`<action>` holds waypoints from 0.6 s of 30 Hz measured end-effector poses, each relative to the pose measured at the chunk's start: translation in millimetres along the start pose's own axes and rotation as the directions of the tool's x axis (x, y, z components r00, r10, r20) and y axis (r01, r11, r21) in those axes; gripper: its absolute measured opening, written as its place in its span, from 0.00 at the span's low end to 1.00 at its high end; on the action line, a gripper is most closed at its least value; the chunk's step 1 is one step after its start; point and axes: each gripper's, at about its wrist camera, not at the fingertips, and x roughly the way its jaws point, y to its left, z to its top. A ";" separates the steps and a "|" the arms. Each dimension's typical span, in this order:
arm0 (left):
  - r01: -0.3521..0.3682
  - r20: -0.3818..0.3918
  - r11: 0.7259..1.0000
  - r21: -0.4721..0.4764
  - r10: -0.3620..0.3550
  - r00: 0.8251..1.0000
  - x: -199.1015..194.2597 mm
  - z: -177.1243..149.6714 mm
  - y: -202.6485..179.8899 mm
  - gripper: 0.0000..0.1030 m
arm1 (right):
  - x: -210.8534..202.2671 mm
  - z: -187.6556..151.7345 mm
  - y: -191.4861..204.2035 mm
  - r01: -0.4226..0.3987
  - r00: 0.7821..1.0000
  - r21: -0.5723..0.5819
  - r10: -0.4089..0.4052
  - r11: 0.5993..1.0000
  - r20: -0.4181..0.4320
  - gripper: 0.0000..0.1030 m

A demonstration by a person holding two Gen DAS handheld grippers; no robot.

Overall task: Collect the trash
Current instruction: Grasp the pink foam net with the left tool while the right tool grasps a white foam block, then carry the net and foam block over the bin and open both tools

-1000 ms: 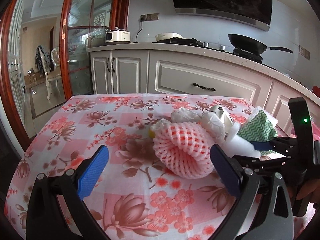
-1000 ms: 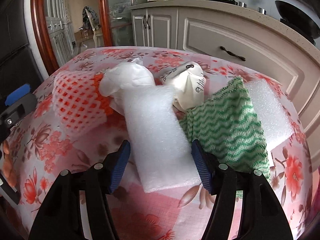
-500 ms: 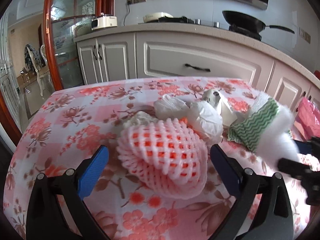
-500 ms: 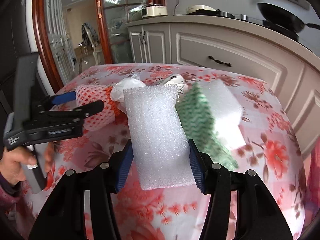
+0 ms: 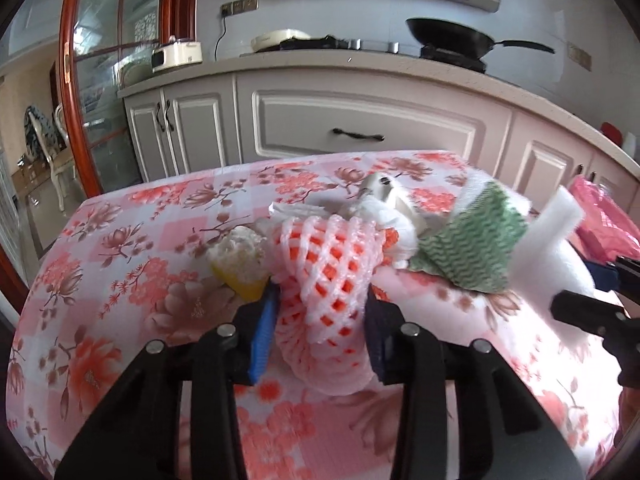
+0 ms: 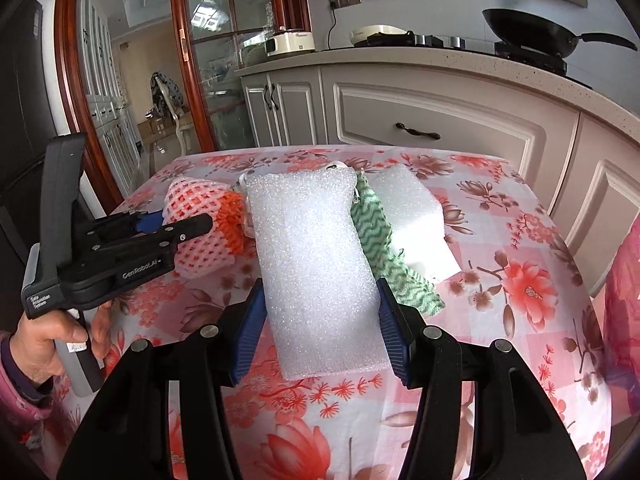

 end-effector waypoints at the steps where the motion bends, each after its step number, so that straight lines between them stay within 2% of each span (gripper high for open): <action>1: 0.004 0.012 1.000 0.005 -0.004 1.000 -7.3 -2.6 -2.4 0.37 | -2.5 -1.8 1.5 0.001 1.000 0.002 -0.001 1.000 0.003 0.50; 11: 0.051 0.089 0.998 0.039 -0.055 0.994 -66.8 -19.5 -32.1 0.37 | -43.0 -22.7 7.5 0.029 0.999 0.021 -0.030 0.999 0.038 0.50; 18: 0.080 0.174 0.993 0.086 -0.094 0.980 -108.6 -20.6 -64.1 0.37 | -80.2 -28.4 -0.4 0.068 0.992 0.054 -0.074 0.996 0.106 0.50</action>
